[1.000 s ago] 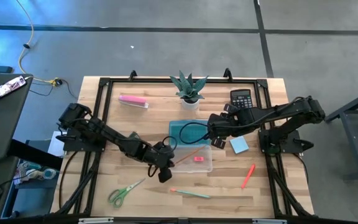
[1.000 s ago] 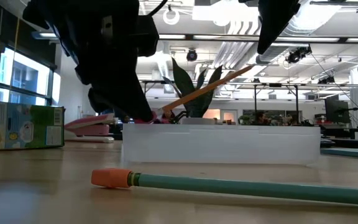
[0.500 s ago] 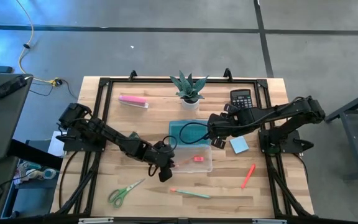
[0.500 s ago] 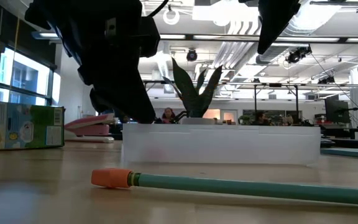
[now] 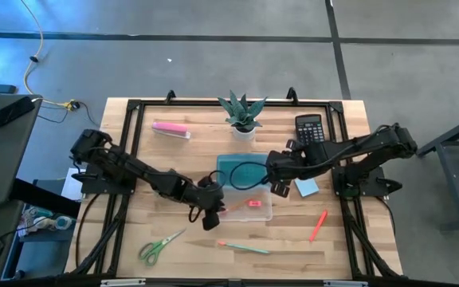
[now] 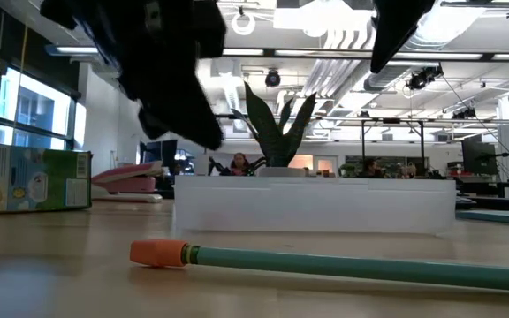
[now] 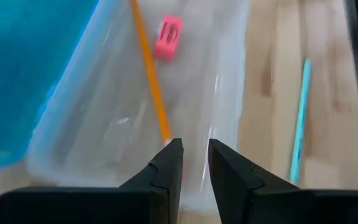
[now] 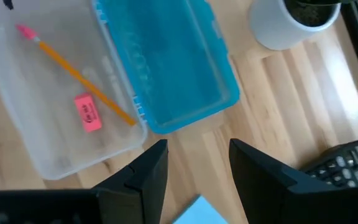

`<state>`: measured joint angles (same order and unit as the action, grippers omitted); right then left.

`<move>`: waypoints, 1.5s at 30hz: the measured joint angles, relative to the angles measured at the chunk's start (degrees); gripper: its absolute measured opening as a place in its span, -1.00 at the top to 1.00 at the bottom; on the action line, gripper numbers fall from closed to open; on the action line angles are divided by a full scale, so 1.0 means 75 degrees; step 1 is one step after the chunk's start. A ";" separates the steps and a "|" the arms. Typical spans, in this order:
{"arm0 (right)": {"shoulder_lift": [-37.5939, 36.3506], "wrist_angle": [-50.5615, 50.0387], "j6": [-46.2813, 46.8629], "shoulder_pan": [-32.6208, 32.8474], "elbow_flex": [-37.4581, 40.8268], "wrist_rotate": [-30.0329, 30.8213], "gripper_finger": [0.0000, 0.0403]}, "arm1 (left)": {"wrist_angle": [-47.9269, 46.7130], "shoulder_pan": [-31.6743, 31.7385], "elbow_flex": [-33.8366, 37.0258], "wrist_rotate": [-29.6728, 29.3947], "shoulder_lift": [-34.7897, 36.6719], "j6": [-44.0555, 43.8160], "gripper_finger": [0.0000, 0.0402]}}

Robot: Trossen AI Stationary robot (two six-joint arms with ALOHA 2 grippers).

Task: Pack school essentials
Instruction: Put the orange pen into the blue supply box

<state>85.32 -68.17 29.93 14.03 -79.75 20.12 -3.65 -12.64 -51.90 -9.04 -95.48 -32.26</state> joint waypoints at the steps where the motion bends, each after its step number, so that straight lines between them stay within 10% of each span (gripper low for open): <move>1: -0.0005 0.0070 0.0023 0.0077 0.0000 0.0000 0.20 | -0.0139 0.0000 0.0014 -0.0003 0.0150 0.0052 0.68; 24: 0.0162 0.1090 0.1688 0.1787 -0.0003 -0.0155 0.20 | -0.3431 -0.1440 0.0011 -0.0803 0.1638 -0.0960 0.73; 45: 0.1671 -0.0902 0.4153 0.3392 -0.0003 -0.0903 0.20 | -0.3421 -0.2104 0.0008 -0.1338 0.1638 -0.1283 0.73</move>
<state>97.85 -74.94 61.08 39.46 -79.77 13.34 -29.30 -28.43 -51.83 -19.07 -83.20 -41.89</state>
